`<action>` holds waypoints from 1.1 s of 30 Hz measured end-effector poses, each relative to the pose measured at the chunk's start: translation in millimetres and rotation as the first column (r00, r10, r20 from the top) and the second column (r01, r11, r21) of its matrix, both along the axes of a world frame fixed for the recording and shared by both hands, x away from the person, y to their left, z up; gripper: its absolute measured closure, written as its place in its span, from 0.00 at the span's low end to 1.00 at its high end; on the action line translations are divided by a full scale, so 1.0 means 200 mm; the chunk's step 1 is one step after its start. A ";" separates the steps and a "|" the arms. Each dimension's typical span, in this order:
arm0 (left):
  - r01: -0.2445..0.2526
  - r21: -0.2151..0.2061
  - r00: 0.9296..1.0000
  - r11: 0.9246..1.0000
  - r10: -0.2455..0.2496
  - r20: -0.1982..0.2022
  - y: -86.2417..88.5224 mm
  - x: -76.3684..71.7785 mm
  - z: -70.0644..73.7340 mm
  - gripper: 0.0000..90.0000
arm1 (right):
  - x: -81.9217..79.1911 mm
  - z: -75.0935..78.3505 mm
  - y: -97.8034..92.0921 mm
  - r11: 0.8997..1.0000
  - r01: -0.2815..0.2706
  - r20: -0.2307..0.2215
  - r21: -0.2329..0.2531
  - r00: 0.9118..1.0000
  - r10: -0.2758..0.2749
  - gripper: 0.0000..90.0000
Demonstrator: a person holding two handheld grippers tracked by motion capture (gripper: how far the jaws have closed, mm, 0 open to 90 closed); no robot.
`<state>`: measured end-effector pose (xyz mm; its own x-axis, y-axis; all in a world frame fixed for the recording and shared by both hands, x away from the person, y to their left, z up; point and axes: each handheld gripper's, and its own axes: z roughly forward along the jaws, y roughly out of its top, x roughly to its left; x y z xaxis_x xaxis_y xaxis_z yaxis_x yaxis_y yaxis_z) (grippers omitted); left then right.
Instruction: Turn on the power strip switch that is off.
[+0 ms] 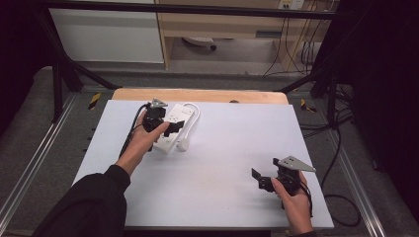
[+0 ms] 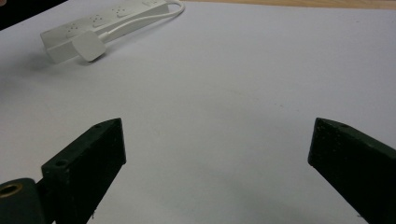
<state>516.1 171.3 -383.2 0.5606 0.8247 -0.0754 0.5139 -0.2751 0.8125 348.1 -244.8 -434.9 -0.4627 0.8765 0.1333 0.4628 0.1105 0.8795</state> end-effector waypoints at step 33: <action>0.020 -0.063 1.000 0.998 -0.019 0.015 0.22 -0.26 0.15 0.10 | 0.00 0.00 0.00 1.000 0.004 -0.005 0.000 1.000 -0.004 0.05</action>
